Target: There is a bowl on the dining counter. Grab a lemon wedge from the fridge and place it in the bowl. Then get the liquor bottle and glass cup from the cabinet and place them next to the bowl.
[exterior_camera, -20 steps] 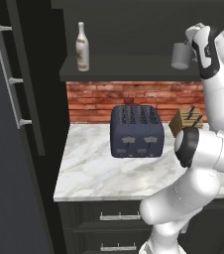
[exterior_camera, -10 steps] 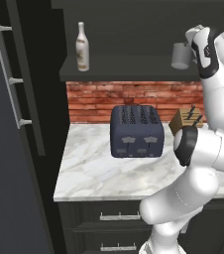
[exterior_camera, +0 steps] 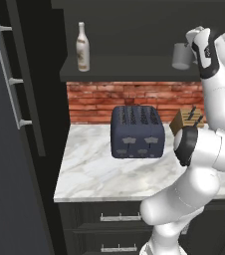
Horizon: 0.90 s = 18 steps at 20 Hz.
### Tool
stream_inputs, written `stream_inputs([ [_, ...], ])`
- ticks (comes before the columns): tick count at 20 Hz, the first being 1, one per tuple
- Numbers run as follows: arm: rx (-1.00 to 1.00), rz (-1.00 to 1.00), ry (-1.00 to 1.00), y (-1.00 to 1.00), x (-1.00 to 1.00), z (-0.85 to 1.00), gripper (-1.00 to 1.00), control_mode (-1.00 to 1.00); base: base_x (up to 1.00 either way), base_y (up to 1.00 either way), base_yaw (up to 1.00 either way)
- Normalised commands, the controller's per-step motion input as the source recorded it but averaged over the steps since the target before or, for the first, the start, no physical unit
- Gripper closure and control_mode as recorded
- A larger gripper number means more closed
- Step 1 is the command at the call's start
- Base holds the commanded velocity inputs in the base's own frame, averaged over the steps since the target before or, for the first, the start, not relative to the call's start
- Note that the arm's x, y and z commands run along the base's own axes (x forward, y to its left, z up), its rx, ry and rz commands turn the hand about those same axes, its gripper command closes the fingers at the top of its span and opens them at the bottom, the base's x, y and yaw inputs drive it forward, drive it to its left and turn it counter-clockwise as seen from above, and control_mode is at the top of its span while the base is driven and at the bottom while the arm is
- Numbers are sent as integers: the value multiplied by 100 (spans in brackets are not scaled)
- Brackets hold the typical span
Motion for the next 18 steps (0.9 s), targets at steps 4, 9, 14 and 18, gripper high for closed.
stream_inputs([
  [4, 0, 0, 0, -7, 0, -20, -100, -100, 0, 0, 0],
  [9, 0, 0, 1, -10, 0, -26, -100, -100, 0, 0, 0],
  [14, 0, 0, 2, -13, -2, -29, -100, -100, 0, 0, 0],
  [18, 0, -3, 1, -18, -23, -33, -100, -100, 0, 0, 0],
])
